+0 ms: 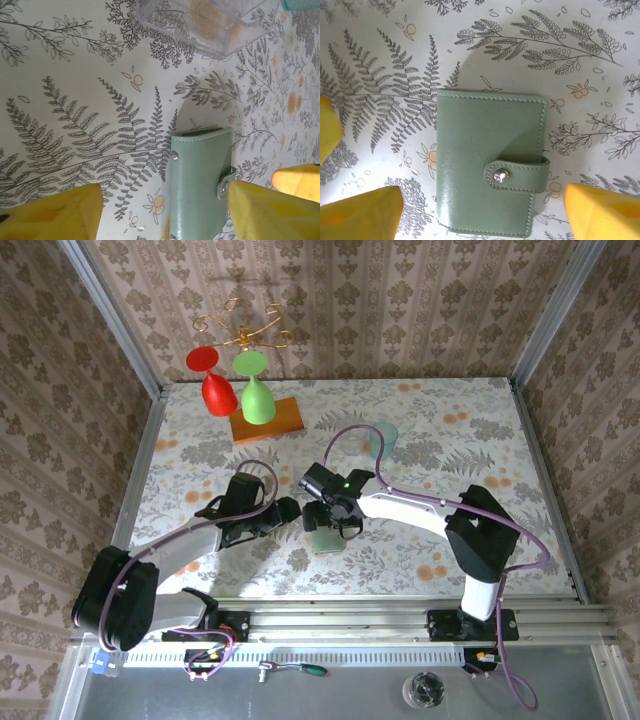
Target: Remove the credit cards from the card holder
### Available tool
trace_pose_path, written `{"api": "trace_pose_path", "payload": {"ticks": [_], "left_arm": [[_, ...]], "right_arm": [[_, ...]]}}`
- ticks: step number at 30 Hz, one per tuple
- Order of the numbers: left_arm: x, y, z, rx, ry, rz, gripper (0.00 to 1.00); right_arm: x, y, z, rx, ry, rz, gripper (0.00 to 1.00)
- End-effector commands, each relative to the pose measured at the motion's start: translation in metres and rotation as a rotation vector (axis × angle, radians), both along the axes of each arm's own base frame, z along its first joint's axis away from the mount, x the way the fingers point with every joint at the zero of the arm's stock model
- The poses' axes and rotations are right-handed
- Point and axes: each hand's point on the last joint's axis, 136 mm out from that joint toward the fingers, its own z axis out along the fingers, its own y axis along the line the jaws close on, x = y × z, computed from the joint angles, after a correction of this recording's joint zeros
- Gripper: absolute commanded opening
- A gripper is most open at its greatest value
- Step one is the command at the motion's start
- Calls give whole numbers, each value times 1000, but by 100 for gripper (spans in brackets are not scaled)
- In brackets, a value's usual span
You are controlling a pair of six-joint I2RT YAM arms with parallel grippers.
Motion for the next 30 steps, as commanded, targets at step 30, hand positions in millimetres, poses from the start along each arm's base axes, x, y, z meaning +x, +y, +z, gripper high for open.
{"api": "trace_pose_path", "payload": {"ticks": [30], "left_arm": [[-3,8,-11,-36,19,55,55]], "right_arm": [[-7,-1,-27,-108,90,31,37]]}}
